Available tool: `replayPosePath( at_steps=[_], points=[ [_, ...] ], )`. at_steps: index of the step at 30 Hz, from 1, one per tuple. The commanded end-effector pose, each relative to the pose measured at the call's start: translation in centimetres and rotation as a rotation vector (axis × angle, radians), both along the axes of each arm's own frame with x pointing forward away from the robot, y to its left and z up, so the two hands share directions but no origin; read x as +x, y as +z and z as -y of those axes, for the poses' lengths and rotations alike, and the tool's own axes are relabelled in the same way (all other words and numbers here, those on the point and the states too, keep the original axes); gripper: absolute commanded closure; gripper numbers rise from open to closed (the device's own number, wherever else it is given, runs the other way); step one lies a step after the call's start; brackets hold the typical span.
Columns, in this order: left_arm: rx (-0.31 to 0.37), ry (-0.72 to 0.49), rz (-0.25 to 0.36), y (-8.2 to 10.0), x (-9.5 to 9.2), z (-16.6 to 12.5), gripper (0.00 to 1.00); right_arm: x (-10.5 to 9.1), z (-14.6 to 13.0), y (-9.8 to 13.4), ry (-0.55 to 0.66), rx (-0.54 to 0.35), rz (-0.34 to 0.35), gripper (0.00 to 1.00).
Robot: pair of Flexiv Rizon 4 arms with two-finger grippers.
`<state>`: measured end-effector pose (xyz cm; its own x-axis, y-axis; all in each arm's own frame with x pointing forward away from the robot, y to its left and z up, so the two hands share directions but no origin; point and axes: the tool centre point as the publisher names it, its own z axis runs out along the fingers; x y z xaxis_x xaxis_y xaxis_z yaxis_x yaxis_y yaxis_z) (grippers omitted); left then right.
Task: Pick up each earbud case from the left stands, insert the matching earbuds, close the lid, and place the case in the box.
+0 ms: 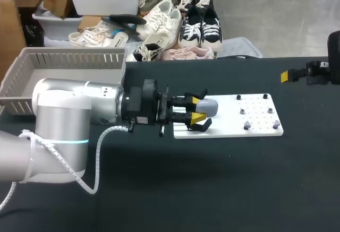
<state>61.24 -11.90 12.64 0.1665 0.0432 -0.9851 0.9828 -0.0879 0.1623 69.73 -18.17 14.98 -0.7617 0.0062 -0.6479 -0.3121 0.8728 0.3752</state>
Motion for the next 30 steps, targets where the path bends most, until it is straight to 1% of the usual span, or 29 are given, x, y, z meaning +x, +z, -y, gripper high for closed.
replayPosePath(
  at_steps=[1, 2, 4, 9, 12, 17, 21, 24, 30],
  points=[
    [-0.003, 0.002, 0.002, 0.0, 0.0, 0.0, 1.0, 0.1, 0.1, -0.1, 0.005, 0.003, 0.0, 0.0],
    [-0.003, 0.002, 0.002, 0.0, 0.0, 0.0, 1.0, 0.1, 0.1, -0.1, 0.005, 0.003, 0.0, 0.0],
    [-0.003, 0.006, 0.023, -0.4, 0.1, 0.5, 1.0, 0.1, 0.1, -0.1, 0.005, 0.003, 0.0, 0.0],
    [-0.012, -0.011, 0.04, -0.6, 0.2, 1.8, 1.0, 0.1, 0.1, -0.1, 0.005, 0.003, 0.0, 0.0],
    [-0.02, -0.016, 0.034, -0.7, 0.5, 2.1, 1.0, 0.1, 0.1, -0.1, 0.005, 0.003, 0.0, 0.0],
    [-0.024, -0.027, 0.004, -1.1, 0.7, 2.3, 1.0, 0.1, 0.1, -0.1, 0.005, 0.003, 0.0, 0.0],
    [-0.048, -0.032, -0.029, -1.6, 0.8, 2.2, 1.0, -0.6, 0.1, -0.1, 0.016, -0.001, 0.001, 0.0],
    [-0.047, -0.037, -0.034, -1.8, 0.9, 2.3, 1.0, -1.2, -0.2, 0.3, 0.031, -0.029, 0.016, 0.0],
    [-0.049, -0.038, -0.048, -2.3, 1.1, 2.5, 1.0, -3.1, -1.8, 1.8, 0.086, -0.033, 0.062, 0.0]
  ],
)
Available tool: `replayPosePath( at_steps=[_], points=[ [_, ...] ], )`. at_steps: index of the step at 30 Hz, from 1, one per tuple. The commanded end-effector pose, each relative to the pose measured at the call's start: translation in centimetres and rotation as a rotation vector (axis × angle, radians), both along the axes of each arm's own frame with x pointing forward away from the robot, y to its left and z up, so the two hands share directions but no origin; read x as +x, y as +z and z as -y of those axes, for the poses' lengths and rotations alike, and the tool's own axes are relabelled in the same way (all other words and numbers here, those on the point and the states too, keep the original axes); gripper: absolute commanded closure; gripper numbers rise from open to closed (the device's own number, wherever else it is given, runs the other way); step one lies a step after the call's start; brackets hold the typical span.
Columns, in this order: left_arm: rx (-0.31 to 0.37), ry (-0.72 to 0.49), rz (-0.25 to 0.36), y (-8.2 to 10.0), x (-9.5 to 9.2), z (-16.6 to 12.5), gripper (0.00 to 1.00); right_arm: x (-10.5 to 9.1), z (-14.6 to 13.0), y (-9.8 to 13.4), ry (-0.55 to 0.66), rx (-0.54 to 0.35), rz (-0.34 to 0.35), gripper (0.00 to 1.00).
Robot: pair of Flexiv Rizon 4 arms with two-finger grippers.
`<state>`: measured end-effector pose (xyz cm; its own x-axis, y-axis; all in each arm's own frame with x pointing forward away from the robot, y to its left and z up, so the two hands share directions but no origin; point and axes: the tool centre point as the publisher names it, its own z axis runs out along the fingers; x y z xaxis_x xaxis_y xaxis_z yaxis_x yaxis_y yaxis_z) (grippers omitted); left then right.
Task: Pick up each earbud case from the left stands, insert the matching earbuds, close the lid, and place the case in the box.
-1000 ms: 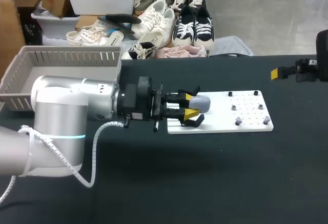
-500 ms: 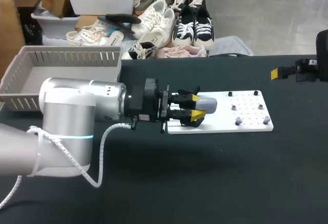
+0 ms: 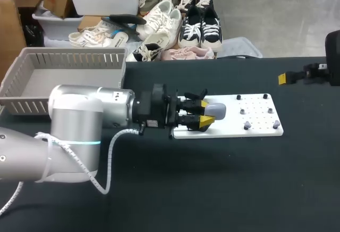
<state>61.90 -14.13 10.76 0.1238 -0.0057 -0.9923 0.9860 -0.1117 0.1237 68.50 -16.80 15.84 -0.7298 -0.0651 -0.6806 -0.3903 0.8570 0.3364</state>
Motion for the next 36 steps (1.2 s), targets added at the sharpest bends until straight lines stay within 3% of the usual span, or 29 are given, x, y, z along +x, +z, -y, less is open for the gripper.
replayPosePath(
  at_steps=[1, 11, 17, 36],
  points=[
    [-0.006, -0.007, -0.008, -0.5, 0.4, 0.2, 1.0, -2.2, -0.8, 1.1, 0.023, -0.009, 0.022, 0.0],
    [-0.013, 0.001, -0.017, -0.9, 0.7, 0.1, 1.0, -5.9, -4.4, 2.2, 0.107, -0.036, 0.071, 0.0],
    [-0.009, -0.007, -0.019, -1.1, 0.7, 0.1, 1.0, -7.5, -6.2, 1.7, 0.138, -0.106, 0.075, 0.0],
    [0.001, 0.006, -0.024, -1.9, 0.4, -1.1, 1.0, -9.5, -11.2, 0.3, 0.206, -0.138, 0.047, 0.0]
  ],
)
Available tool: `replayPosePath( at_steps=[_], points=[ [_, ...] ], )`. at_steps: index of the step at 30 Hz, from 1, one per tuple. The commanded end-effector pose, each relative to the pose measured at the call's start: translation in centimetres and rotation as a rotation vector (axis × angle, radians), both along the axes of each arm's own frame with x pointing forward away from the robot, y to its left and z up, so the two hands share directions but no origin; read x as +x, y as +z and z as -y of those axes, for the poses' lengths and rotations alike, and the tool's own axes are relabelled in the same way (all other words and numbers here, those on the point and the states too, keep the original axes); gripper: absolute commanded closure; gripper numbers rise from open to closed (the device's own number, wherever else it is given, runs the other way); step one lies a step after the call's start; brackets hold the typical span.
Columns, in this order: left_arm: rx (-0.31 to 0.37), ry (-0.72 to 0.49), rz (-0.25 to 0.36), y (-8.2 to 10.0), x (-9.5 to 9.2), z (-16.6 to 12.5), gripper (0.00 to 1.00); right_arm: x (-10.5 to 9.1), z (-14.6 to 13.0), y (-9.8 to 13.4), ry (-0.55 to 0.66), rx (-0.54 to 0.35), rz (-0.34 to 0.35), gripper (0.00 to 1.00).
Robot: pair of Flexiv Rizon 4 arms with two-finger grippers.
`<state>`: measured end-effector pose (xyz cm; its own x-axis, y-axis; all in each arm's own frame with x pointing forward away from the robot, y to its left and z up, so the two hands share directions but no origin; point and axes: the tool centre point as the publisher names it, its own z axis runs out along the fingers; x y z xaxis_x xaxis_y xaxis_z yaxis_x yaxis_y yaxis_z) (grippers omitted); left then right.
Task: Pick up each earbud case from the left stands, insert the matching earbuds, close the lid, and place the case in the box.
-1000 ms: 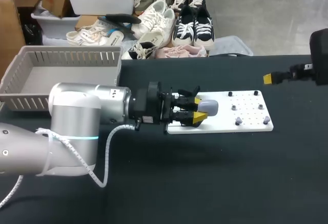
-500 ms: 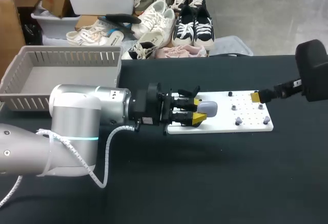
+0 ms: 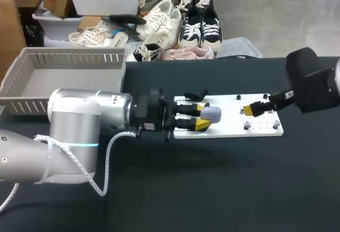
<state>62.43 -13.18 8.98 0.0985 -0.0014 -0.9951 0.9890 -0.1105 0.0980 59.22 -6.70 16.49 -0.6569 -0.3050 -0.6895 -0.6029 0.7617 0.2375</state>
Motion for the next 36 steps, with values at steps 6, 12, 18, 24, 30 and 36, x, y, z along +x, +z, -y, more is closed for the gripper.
replayPosePath(
  at_steps=[6, 12, 18, 24, 30, 36],
  points=[
    [-0.001, 0.002, 0.006, -0.2, -0.1, -0.2, 1.0, -0.6, -2.1, -0.6, -0.035, -0.035, 0.003, 0.0],
    [-0.001, 0.002, 0.006, -0.2, -0.1, -0.2, 1.0, -0.9, -3.2, -1.2, -0.026, -0.033, -0.017, 0.0],
    [-0.001, 0.002, 0.006, -0.2, -0.1, -0.2, 1.0, -0.7, -4.0, -2.3, -0.029, -0.035, -0.039, 0.0],
    [-0.001, 0.002, 0.006, -0.2, -0.1, -0.2, 1.0, -0.1, -5.0, -3.3, -0.028, -0.039, -0.06, 0.0],
    [-0.001, 0.002, 0.006, -0.2, -0.1, -0.2, 1.0, 0.4, -5.9, -4.0, -0.014, -0.054, -0.075, 0.0],
    [-0.001, 0.002, 0.006, -0.2, -0.1, -0.2, 1.0, 0.9, -6.3, -4.6, -0.012, -0.062, -0.086, 0.0]
  ],
)
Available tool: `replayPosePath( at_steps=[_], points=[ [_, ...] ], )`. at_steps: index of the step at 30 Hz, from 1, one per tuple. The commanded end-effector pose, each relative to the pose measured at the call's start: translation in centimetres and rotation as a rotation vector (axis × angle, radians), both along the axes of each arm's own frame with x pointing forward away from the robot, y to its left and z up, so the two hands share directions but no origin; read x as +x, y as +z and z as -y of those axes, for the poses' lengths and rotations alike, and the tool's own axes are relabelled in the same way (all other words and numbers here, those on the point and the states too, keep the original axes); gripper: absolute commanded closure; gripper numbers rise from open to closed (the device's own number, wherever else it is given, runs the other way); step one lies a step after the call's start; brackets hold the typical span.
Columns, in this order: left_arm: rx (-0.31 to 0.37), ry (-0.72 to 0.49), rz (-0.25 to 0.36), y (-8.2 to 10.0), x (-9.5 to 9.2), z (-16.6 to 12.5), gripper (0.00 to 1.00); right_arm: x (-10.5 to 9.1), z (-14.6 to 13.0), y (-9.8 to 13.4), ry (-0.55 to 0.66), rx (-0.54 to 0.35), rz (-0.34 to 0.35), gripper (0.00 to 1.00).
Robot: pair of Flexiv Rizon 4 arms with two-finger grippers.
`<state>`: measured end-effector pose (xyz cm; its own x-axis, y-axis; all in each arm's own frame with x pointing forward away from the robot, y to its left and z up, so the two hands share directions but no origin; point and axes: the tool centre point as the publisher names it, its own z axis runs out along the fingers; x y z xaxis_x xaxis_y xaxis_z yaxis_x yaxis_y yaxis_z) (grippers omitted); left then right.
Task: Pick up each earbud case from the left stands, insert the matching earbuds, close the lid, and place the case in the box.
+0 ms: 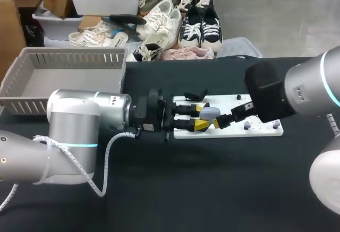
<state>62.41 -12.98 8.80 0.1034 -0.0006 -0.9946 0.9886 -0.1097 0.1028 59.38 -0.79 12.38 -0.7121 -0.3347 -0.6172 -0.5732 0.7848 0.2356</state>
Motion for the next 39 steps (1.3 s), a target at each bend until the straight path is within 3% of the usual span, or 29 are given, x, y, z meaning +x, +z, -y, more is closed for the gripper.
replayPosePath(
  at_steps=[1, 39],
  points=[
    [-0.001, 0.001, 0.001, 0.0, 0.0, 0.0, 1.0, 0.8, -0.4, -0.6, 0.002, -0.002, -0.012, 0.0],
    [-0.001, 0.001, 0.001, 0.0, 0.0, 0.0, 1.0, 2.9, -0.2, -1.8, -0.02, -0.063, -0.043, 0.0]
  ],
)
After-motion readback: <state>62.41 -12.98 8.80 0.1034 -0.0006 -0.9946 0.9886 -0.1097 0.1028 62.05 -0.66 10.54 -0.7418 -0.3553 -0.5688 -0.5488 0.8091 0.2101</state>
